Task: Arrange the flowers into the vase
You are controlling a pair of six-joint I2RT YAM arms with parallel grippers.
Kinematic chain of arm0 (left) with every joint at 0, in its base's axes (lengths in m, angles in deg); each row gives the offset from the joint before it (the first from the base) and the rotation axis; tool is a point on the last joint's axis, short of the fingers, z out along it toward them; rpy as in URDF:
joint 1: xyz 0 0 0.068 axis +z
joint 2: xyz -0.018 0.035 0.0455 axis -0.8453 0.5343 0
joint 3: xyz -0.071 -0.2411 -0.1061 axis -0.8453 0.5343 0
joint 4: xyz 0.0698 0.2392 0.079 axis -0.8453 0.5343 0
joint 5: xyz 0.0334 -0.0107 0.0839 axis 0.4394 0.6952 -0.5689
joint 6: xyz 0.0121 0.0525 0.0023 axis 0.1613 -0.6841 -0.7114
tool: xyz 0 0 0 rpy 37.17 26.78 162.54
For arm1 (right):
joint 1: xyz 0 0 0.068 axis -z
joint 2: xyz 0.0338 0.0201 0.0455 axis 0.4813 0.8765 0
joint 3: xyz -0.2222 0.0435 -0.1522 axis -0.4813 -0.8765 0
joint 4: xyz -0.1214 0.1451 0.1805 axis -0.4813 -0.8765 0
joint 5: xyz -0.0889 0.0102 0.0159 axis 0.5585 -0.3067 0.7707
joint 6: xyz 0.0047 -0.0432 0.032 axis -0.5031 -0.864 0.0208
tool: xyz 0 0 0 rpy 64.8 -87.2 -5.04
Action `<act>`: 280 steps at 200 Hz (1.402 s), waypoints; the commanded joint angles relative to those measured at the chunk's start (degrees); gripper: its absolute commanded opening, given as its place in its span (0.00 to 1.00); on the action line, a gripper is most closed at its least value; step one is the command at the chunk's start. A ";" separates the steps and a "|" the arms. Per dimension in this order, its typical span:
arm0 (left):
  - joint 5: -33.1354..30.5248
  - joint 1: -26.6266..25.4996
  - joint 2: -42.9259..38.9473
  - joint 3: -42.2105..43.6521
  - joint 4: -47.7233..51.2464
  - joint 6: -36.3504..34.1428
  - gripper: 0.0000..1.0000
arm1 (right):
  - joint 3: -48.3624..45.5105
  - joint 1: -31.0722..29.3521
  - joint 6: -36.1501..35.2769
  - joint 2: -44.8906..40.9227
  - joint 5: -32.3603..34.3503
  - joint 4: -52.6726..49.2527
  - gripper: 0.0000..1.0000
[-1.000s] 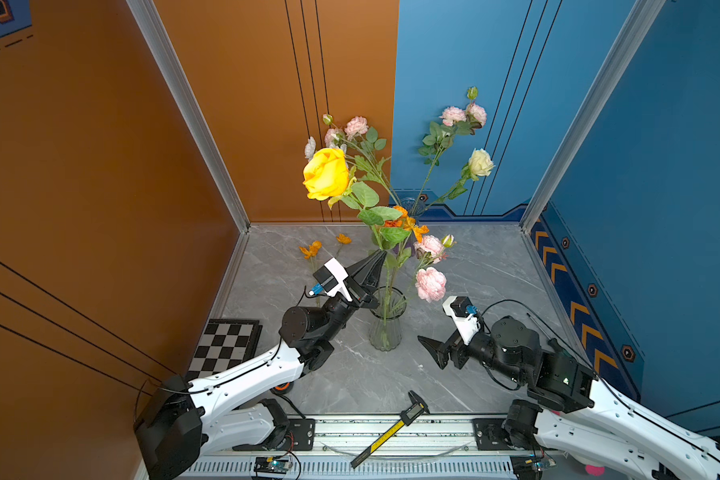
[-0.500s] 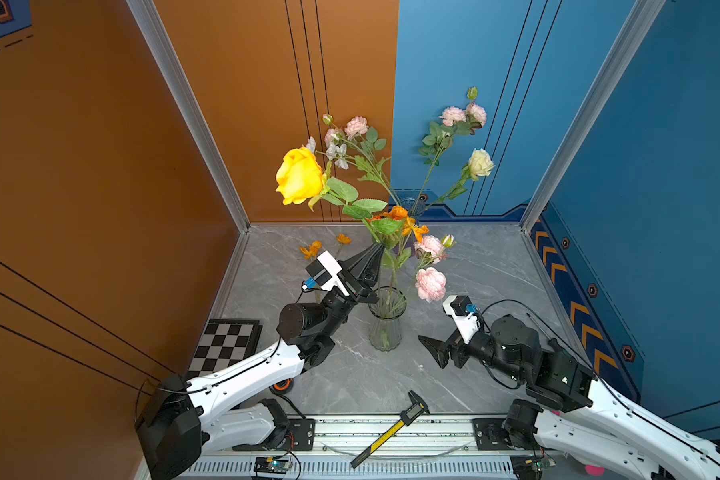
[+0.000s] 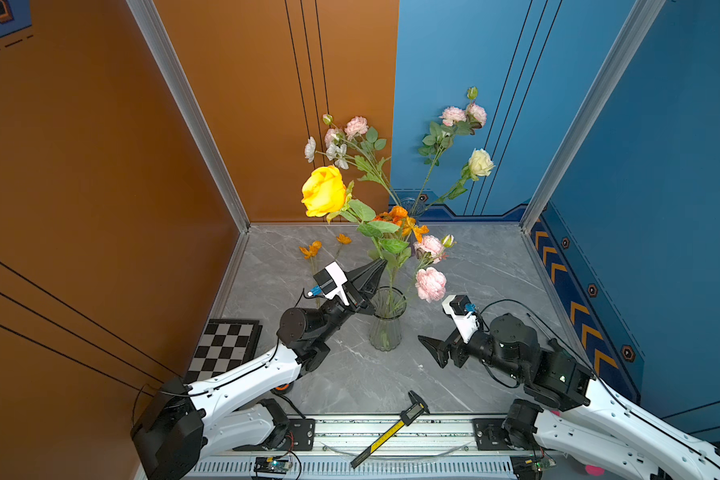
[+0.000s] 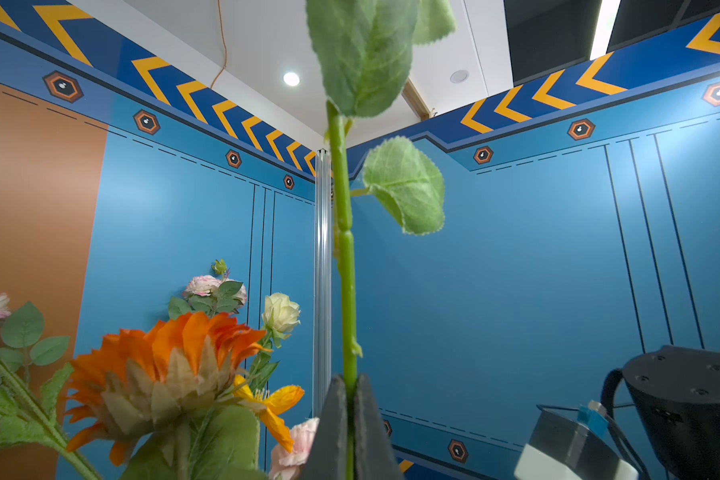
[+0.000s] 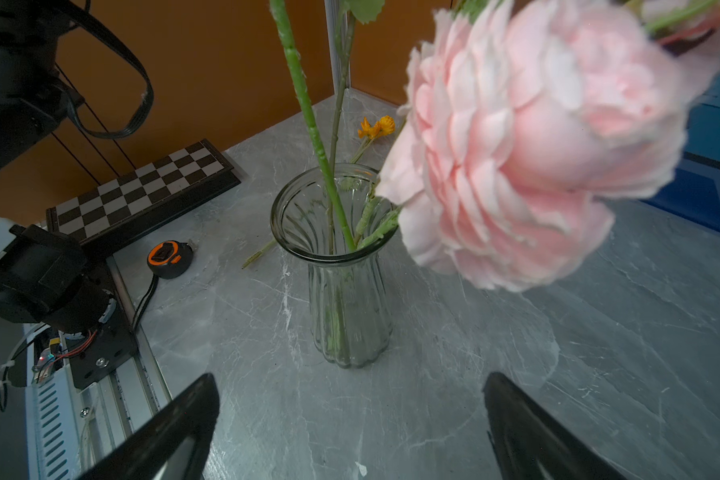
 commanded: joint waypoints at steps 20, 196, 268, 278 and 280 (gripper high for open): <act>8.33 1.65 0.59 5.23 -7.07 -2.21 0.00 | 1.65 0.37 0.40 2.97 -2.10 -0.06 1.00; 34.08 5.20 10.30 15.65 -9.25 -10.23 0.19 | 2.66 0.09 -0.02 3.00 0.08 -0.82 1.00; 31.75 7.53 9.32 16.08 -9.28 -7.56 0.59 | 0.99 2.28 0.00 -0.41 1.04 -3.85 1.00; 31.14 7.67 8.48 16.07 -9.09 -6.48 0.64 | 0.57 2.54 0.16 -0.78 1.21 -4.33 1.00; 31.02 7.68 8.32 16.05 -9.07 -6.26 0.64 | 0.47 2.56 0.18 -0.91 1.20 -4.46 1.00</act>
